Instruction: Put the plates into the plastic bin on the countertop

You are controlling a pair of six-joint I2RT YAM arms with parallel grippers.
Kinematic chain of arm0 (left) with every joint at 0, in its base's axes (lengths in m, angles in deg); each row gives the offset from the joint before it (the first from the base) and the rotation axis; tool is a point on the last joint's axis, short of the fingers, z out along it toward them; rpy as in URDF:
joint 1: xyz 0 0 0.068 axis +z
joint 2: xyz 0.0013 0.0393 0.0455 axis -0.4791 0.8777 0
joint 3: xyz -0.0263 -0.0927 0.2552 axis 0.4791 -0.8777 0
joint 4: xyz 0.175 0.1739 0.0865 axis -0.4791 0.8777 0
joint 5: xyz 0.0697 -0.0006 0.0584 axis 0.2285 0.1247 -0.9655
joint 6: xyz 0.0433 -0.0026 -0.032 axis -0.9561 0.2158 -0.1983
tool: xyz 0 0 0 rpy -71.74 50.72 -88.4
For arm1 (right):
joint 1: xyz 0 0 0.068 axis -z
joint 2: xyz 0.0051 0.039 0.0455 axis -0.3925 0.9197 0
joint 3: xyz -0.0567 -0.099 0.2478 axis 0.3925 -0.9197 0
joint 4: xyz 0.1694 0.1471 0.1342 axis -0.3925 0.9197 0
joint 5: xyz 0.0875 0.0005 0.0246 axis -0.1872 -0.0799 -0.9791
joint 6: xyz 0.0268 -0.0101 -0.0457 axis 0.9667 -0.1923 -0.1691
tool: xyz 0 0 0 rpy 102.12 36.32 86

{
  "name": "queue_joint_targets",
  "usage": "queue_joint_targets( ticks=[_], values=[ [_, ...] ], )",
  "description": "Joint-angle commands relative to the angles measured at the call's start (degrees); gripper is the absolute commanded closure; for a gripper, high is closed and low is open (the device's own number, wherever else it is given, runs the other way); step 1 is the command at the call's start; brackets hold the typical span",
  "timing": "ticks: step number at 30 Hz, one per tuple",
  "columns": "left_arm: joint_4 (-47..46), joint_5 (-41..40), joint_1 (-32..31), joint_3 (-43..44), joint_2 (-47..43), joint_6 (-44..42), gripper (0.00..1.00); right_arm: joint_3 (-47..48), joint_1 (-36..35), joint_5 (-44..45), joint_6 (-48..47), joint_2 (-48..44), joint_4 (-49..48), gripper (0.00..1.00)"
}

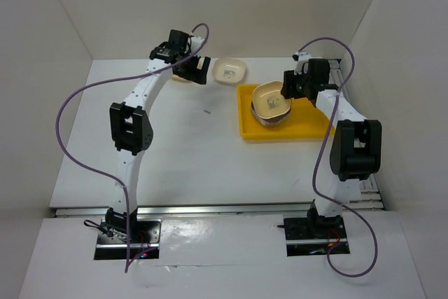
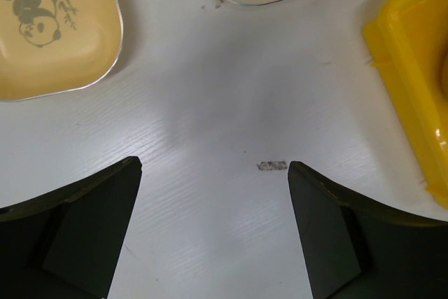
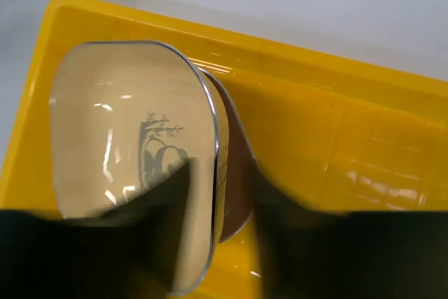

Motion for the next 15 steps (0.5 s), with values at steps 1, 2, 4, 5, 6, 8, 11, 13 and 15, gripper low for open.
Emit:
queue_joint_targets(
  ticks=[1, 2, 4, 5, 6, 8, 11, 13, 15],
  values=[
    [-3.53, -6.30, 2.23, -1.60, -0.84, 2.57, 0.01, 5.76, -0.32, -0.82, -0.49, 2.91, -1.69, 0.32],
    [-4.05, -7.26, 2.85, -1.60, -0.84, 3.19, 0.01, 6.29, -0.32, -0.82, -0.49, 2.91, -1.69, 0.26],
    [-4.06, -9.54, 4.77, -0.81, -0.23, 3.72, 0.01, 6.29, -0.32, -1.35, 1.61, 2.91, -3.62, 0.00],
    [-4.67, -10.51, 5.31, -0.20, -0.22, 4.33, 0.01, 6.29, -0.32, -1.35, 1.62, 2.91, -4.15, 0.00],
    [-5.28, -11.92, 5.84, -0.20, -0.22, 5.03, 0.01, 6.90, -0.32, -1.35, 2.58, 2.91, -4.94, 0.00],
    [-7.48, -14.21, 7.59, -0.20, 0.30, 5.65, 0.01, 7.60, -1.10, 0.40, 3.99, 2.39, -4.94, 0.00],
    [-10.72, -14.74, 10.14, -0.90, 0.30, 6.17, 0.01, 7.61, -3.39, 4.09, 4.61, 0.46, -4.94, 0.00],
    [-15.03, -15.36, 11.20, -2.47, 1.00, 6.18, 0.01, 7.61, -5.23, 5.24, 5.14, -0.51, -3.63, 0.00],
    [-19.67, -15.36, 12.78, -3.09, 1.88, 6.18, 0.01, 7.61, -6.11, 5.24, 5.66, -1.56, -2.84, 0.00]
  ],
)
